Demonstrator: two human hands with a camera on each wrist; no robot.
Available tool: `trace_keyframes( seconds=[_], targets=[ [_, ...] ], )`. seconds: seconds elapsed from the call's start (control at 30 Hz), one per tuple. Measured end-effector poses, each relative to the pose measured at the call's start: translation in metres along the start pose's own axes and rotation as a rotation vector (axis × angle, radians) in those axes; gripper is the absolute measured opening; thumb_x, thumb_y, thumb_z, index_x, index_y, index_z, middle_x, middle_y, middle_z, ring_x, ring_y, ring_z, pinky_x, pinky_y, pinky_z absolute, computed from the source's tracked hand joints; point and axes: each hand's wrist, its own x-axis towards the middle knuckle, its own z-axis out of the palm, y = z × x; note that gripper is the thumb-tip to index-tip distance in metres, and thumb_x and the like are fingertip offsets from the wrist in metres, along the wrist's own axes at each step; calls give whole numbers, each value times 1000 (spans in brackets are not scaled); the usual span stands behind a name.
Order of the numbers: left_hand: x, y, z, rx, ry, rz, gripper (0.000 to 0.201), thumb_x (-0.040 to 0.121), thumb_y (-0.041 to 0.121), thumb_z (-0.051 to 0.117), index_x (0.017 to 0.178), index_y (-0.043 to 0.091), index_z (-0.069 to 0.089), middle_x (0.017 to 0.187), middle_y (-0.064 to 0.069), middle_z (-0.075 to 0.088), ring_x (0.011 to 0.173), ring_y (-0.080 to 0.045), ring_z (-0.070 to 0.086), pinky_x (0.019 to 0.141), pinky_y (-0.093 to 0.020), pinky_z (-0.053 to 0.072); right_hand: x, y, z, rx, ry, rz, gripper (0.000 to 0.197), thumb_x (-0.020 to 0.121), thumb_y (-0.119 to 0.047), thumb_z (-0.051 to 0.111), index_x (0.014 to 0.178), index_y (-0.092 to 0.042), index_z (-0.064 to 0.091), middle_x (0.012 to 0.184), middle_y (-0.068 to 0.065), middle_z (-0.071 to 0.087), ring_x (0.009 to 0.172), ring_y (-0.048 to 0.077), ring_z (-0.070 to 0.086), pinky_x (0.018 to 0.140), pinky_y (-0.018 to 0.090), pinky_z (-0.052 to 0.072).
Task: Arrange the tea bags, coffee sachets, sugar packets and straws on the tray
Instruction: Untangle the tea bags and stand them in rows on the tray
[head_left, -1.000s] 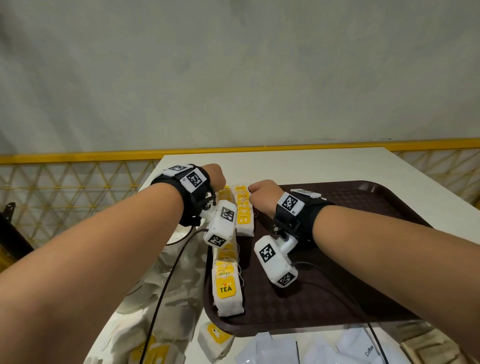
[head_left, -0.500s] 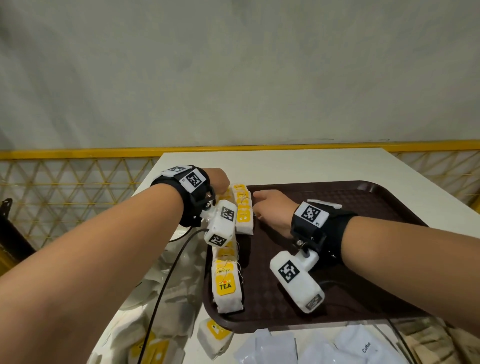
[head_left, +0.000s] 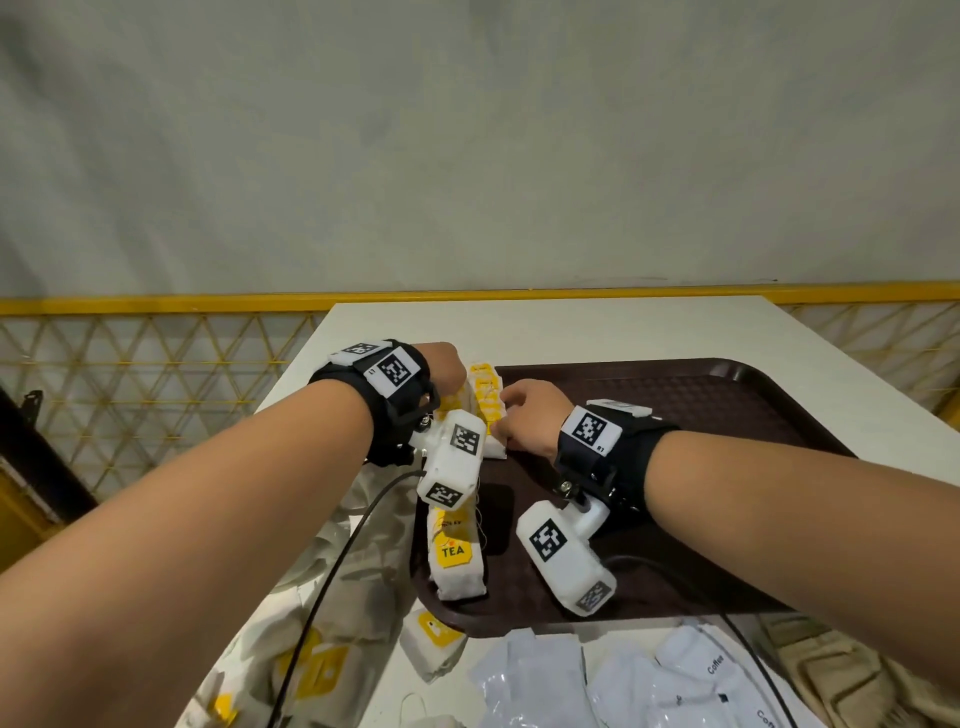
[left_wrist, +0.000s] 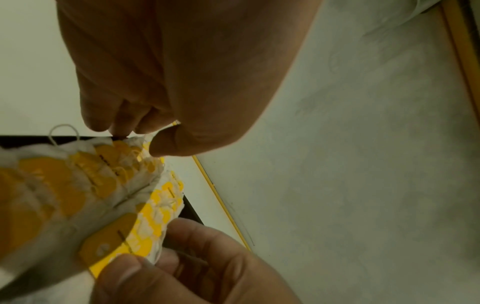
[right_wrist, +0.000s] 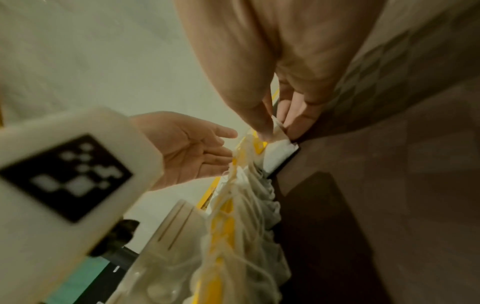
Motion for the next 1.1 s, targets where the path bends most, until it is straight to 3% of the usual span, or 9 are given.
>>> trace_keyframes(
  seconds=[0.1, 0.3, 0.47, 0.6, 0.67, 0.7, 0.73, 0.83, 1.1],
  targets=[
    [3, -3, 1, 59, -4, 50, 39, 97, 4, 40, 136, 3, 49, 137, -17, 51, 107, -26, 55, 56, -16, 37, 3, 0, -2, -43, 13, -23, 47, 82, 1, 67, 128, -5, 57, 121, 11, 60, 111, 30, 61, 95, 40, 51],
    [3, -6, 1, 4, -34, 50, 40, 97, 5, 42, 137, 5, 47, 138, -16, 50, 97, -22, 50, 56, -17, 39, 4, -2, -11, -8, -36, -42, 37, 84, 7, 64, 120, 0, 63, 77, -2, 55, 84, 20, 60, 89, 41, 55],
    [6, -8, 2, 16, -38, 57, 41, 97, 5, 43, 137, 4, 47, 138, -16, 50, 115, -28, 55, 57, -17, 40, 4, 5, -13, 83, -12, -28, 32, 84, 8, 65, 116, 3, 63, 82, 6, 61, 66, 17, 60, 75, 33, 58],
    [7, -8, 2, -3, -42, 58, 41, 96, 4, 42, 137, 4, 48, 138, -17, 50, 124, -31, 51, 60, -18, 41, 3, 8, -7, 84, 41, 2, 33, 79, 1, 70, 111, 4, 65, 99, 21, 67, 84, 27, 65, 88, 43, 55],
    [7, -9, 3, -11, -41, 57, 41, 97, 4, 41, 137, 3, 47, 138, -17, 49, 125, -31, 51, 60, -18, 41, 0, 5, -4, 79, 28, -7, 12, 78, 3, 63, 89, 4, 68, 112, 34, 56, 73, 24, 53, 81, 38, 53],
    [6, -9, 3, -19, -38, 55, 41, 97, 4, 41, 137, 3, 47, 139, -17, 49, 125, -31, 51, 60, -17, 40, -1, 2, -3, 70, 11, 2, 12, 78, 6, 56, 71, -3, 60, 78, 0, 37, 67, 23, 43, 68, 33, 45],
    [7, -10, 4, -23, -37, 52, 41, 97, 4, 40, 137, 3, 47, 139, -17, 49, 125, -31, 50, 59, -17, 40, 0, 1, -2, 65, -18, 11, 25, 80, 7, 50, 61, -10, 48, 65, 16, 41, 64, 22, 38, 62, 36, 38],
    [7, -10, 3, -41, -25, 41, 41, 97, 4, 40, 137, 4, 47, 139, -17, 49, 125, -31, 51, 57, -17, 39, -5, -6, 2, 3, -109, 13, 25, 84, -2, 46, 70, -22, 44, 83, 11, 50, 78, 24, 48, 77, 44, 48],
    [7, -8, 5, -107, -30, 8, 40, 97, 4, 38, 136, 2, 48, 138, -17, 50, 125, -31, 51, 57, -16, 38, -6, -9, 5, 81, -78, 21, 30, 91, -3, 41, 69, -23, 38, 73, 0, 42, 62, 13, 40, 73, 34, 45]
  ],
)
